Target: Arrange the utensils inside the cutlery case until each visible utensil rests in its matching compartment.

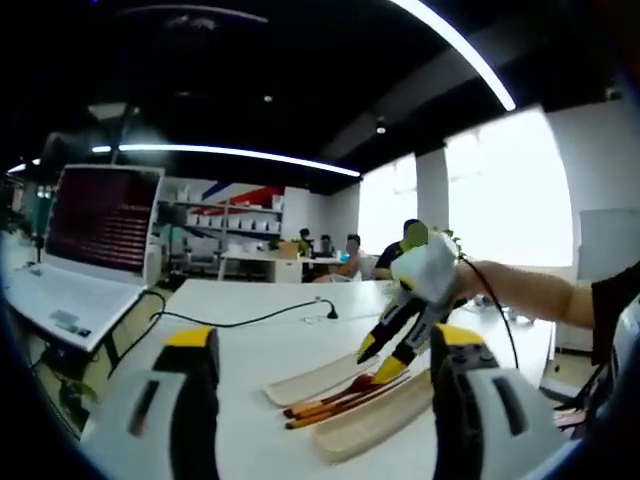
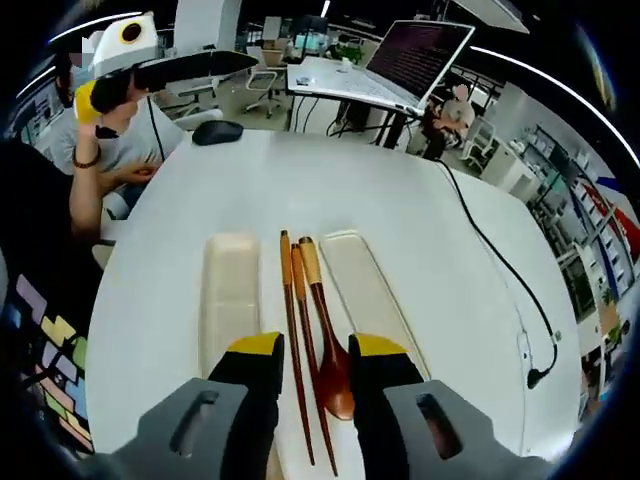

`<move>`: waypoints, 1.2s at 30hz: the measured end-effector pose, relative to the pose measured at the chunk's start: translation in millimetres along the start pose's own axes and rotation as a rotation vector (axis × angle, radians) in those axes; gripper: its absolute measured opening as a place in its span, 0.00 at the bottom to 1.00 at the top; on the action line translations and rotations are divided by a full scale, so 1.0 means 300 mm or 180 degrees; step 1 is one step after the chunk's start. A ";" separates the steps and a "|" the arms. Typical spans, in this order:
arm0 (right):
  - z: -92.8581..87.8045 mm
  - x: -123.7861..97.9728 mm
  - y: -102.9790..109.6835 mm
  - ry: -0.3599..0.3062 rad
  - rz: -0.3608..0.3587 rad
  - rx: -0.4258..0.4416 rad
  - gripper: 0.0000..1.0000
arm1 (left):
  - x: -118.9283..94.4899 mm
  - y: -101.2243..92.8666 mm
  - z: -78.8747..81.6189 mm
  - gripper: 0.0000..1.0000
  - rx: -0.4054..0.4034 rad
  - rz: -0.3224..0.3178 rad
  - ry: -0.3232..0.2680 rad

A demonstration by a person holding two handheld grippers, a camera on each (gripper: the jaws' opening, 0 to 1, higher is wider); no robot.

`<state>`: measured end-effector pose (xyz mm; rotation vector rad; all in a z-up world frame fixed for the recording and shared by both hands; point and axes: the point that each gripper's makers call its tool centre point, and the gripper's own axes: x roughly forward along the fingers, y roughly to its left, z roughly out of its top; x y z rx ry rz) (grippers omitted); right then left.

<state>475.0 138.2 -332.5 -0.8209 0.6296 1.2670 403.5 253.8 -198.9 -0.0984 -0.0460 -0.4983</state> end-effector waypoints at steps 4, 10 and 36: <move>0.029 0.043 -0.025 0.0056 0.0116 -0.0039 0.21 | 0.000 -0.001 -0.002 0.91 -0.0017 -0.0013 0.0004; 0.021 0.083 0.000 0.0220 0.0234 -0.0175 0.17 | -0.002 -0.006 0.006 0.91 -0.0030 -0.0044 -0.0022; -0.040 0.152 -0.044 0.0676 0.0466 0.0168 0.07 | -0.009 0.010 0.013 0.86 -0.0110 -0.0074 -0.0055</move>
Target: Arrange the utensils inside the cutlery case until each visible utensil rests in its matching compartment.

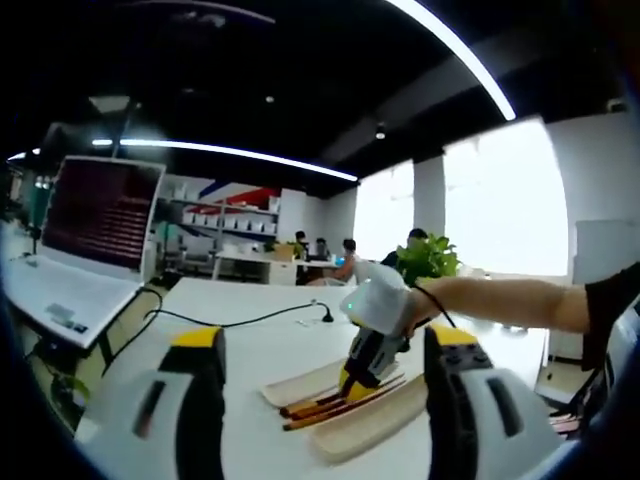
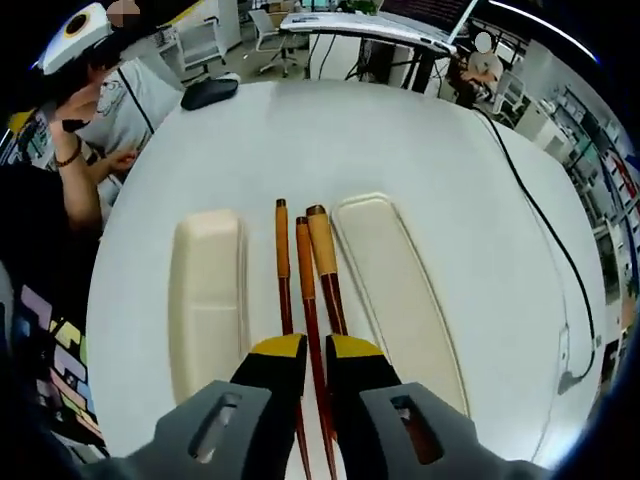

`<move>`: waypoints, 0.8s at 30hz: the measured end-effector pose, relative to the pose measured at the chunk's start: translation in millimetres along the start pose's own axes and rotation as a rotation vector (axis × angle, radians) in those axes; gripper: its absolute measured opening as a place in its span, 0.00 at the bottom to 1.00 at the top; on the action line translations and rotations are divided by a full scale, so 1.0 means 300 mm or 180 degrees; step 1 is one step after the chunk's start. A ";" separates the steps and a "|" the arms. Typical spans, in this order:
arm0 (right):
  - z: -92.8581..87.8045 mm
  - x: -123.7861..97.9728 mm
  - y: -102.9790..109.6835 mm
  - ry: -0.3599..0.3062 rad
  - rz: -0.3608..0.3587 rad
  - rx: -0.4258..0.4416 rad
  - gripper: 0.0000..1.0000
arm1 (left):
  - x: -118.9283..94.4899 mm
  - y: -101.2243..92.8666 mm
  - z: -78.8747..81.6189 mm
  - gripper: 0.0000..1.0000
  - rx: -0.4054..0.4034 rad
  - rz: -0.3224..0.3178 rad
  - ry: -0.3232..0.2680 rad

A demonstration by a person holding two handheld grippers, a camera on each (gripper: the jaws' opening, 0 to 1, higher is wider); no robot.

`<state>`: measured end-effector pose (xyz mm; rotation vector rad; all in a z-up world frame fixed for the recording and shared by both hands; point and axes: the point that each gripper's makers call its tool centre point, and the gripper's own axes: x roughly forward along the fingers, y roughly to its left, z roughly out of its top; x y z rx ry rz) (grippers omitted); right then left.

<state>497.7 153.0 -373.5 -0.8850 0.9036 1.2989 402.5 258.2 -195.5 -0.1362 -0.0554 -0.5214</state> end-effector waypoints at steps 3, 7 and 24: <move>-0.002 0.003 0.005 0.0009 0.0022 0.0006 0.07 | -0.001 0.004 0.001 0.86 -0.0009 0.0000 -0.0001; 0.000 0.012 0.009 0.0147 0.0141 -0.0137 0.08 | -0.002 0.010 0.004 0.86 -0.0019 0.0010 -0.0014; -0.019 0.033 0.046 0.0440 0.0117 -0.0239 0.03 | -0.001 0.023 0.001 0.86 -0.0039 0.0014 -0.0004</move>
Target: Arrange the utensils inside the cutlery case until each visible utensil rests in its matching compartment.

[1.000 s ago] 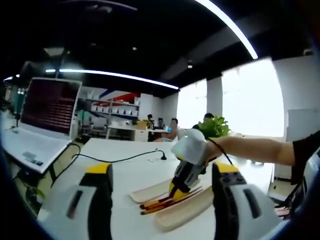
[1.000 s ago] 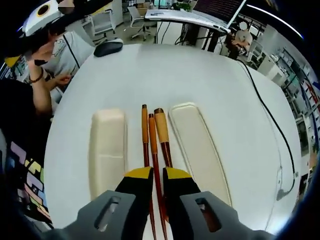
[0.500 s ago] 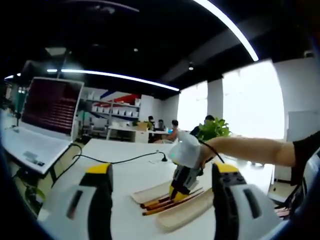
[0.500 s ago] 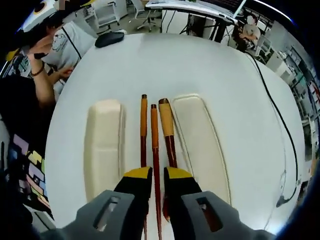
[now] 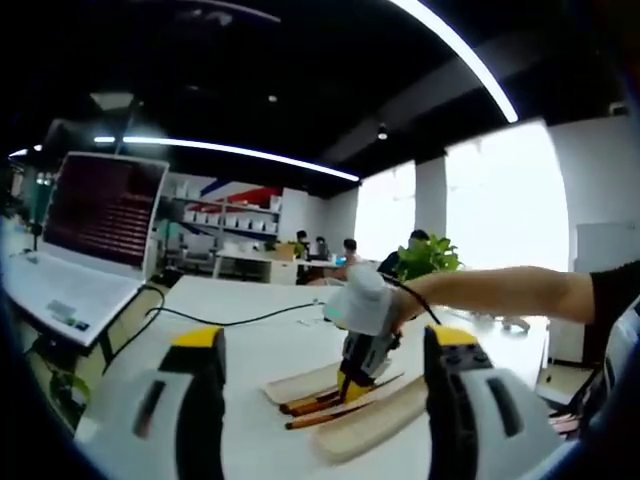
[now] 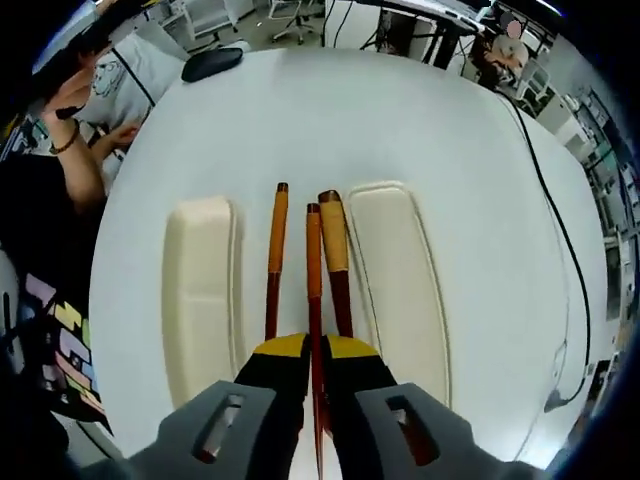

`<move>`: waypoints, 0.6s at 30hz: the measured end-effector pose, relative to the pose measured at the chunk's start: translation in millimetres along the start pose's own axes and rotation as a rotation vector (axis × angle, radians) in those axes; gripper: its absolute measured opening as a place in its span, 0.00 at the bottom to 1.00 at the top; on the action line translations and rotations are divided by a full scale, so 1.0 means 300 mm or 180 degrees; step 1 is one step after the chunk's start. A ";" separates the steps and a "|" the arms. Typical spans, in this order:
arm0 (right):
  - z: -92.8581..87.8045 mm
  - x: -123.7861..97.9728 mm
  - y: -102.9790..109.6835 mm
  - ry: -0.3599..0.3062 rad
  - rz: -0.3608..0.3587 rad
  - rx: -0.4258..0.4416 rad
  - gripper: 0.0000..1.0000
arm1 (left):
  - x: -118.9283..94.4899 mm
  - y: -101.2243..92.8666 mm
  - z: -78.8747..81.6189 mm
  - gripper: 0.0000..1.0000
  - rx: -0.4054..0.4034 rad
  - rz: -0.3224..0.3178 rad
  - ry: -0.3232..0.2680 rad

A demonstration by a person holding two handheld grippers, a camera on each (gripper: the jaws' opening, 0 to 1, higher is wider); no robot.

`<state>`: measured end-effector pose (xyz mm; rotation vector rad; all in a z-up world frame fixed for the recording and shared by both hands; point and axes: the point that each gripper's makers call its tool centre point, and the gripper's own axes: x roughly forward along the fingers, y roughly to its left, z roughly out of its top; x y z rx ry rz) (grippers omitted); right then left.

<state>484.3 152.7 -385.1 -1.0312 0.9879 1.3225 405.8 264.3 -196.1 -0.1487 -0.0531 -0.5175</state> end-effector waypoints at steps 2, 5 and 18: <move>-0.001 0.001 0.005 -0.0016 -0.0007 -0.0092 0.03 | 0.000 -0.001 0.001 0.86 0.0006 0.0001 -0.0002; -0.001 0.001 0.003 -0.0023 -0.0012 -0.0004 0.03 | 0.002 -0.005 0.000 0.86 0.0006 -0.0012 -0.0004; 0.034 -0.026 -0.086 0.0010 0.0065 0.0094 0.02 | 0.012 -0.002 -0.008 0.86 -0.0015 -0.0024 -0.0003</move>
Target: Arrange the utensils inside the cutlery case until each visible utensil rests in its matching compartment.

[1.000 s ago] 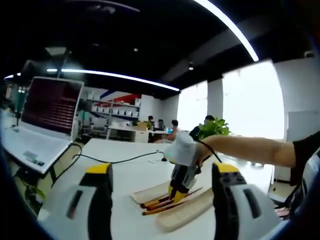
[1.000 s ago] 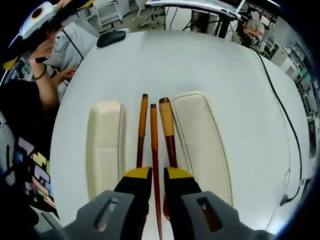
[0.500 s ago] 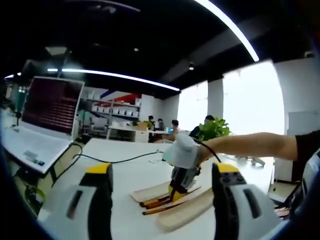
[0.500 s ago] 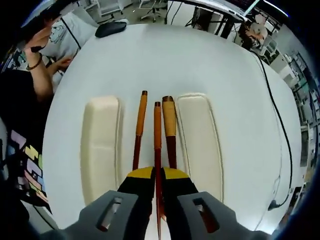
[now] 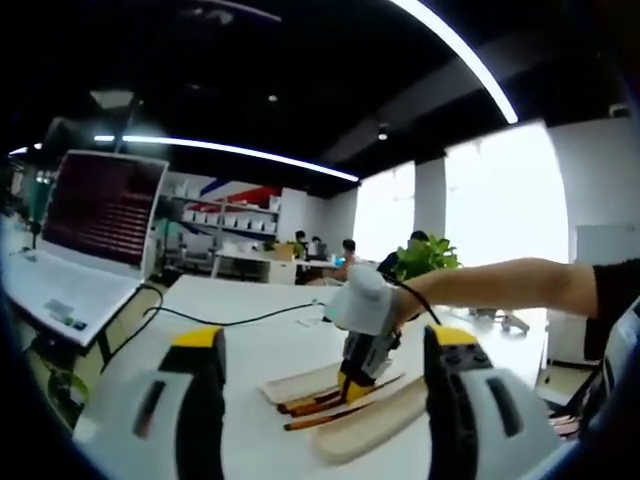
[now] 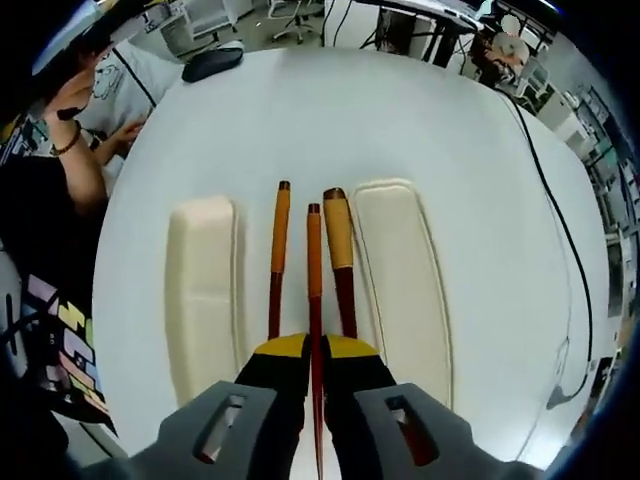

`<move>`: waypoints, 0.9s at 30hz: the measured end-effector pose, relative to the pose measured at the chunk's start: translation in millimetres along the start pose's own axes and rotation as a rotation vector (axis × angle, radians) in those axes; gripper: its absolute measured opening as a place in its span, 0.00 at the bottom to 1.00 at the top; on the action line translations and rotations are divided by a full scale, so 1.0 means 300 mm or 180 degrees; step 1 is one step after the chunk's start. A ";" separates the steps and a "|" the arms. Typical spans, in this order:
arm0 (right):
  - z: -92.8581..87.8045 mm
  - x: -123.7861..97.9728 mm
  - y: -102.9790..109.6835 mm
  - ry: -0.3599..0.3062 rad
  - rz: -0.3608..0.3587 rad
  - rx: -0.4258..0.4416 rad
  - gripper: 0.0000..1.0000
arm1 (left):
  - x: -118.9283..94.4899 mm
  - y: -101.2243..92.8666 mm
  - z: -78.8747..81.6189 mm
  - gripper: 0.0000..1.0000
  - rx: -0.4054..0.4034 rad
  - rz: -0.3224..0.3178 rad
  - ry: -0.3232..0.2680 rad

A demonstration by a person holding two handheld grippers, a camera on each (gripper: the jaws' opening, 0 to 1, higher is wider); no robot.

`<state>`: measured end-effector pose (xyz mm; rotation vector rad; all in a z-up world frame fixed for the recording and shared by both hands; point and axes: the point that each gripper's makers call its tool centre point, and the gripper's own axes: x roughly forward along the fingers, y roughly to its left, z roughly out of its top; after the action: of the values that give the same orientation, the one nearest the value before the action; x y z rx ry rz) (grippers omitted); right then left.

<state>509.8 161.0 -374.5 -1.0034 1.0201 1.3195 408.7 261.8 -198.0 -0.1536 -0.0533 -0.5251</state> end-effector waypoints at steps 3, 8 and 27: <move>0.016 -0.030 -0.022 -0.0019 -0.0049 0.0048 0.02 | 0.001 0.002 -0.002 0.86 0.0007 0.0007 0.0008; 0.033 -0.081 -0.033 -0.0013 -0.0095 0.0033 0.02 | 0.001 0.002 -0.001 0.86 0.0007 0.0000 0.0008; 0.047 -0.177 0.212 -0.0137 -0.0004 -0.0147 0.03 | -0.014 0.029 0.006 0.91 0.0016 0.0118 -0.0023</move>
<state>446.5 161.2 -319.2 -1.0059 0.9601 1.3634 409.4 271.5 -197.7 -0.1511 -0.0587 -0.4874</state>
